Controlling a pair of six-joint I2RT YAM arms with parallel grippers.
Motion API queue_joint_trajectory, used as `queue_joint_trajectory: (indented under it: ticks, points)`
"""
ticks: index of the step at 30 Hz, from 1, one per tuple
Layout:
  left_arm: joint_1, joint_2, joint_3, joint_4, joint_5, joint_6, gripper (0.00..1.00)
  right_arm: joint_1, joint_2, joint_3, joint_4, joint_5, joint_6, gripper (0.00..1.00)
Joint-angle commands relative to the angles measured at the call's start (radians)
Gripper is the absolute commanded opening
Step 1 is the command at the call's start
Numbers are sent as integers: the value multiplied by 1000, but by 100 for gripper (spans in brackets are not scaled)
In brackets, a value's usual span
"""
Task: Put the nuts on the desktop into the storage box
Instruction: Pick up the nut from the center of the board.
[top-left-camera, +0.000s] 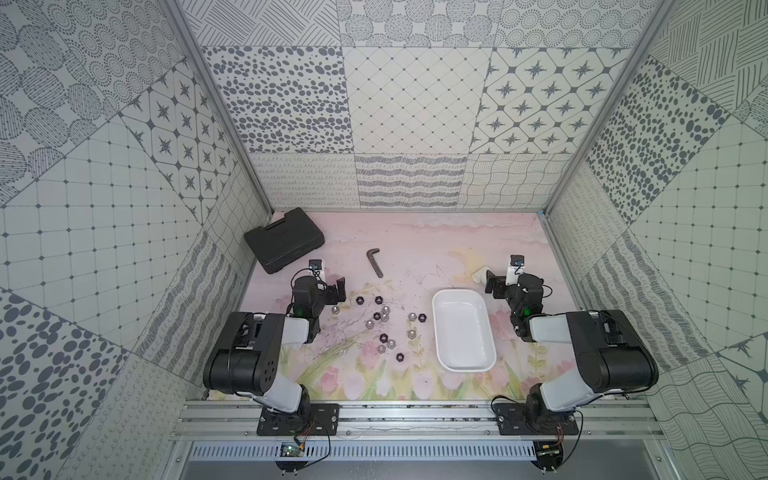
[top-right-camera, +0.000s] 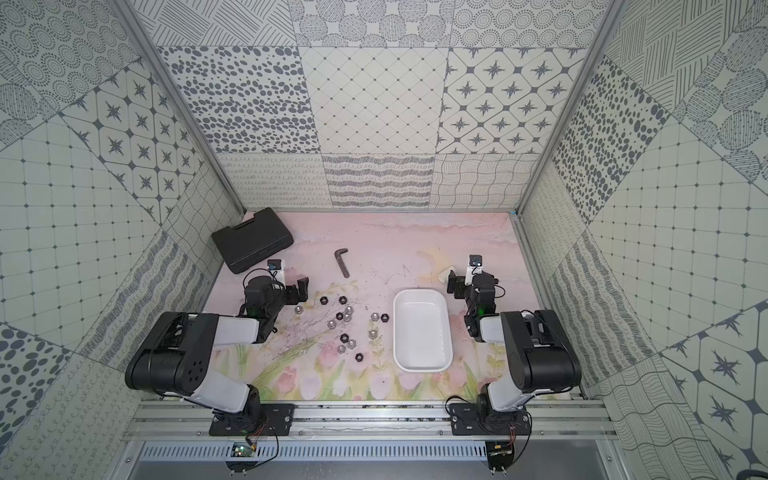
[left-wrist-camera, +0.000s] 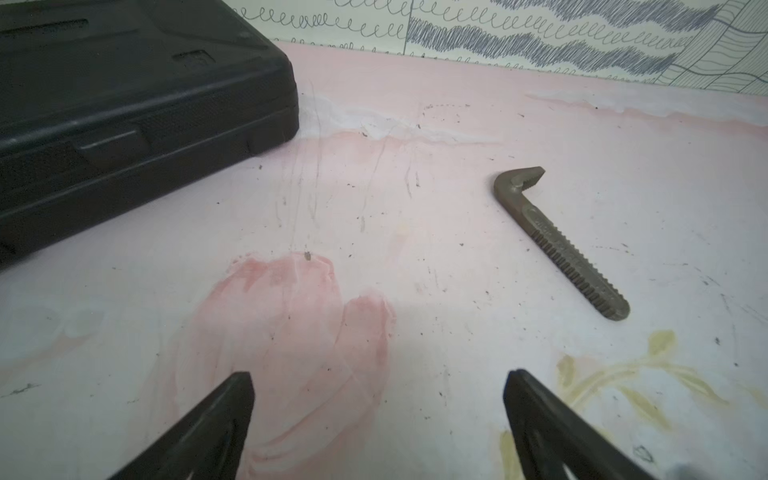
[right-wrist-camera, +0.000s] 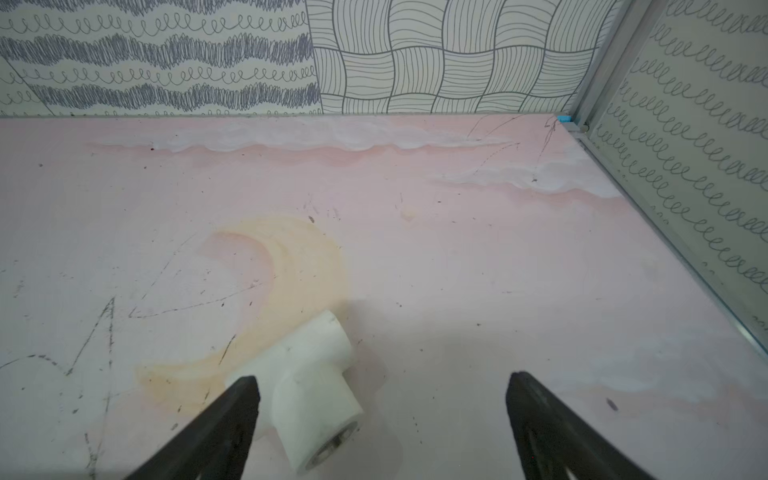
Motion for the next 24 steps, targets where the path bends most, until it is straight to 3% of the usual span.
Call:
queue_joint_trajectory:
  ticks: [1,18,22,24]
  points:
    - [0,4,11,23,5,22,99,-3,0,14,39,-7,-4,97]
    - [7,0,14,26,-1,19,99,-31,-2,26,25,-64,14,97]
    - [2,-164,119,-284,-115,-26,99,-28,-140,142,-300,-31,13,97]
    - [-2,-264,155,-376,-107,-69,99,-14,-209,224,-433,12,34,97]
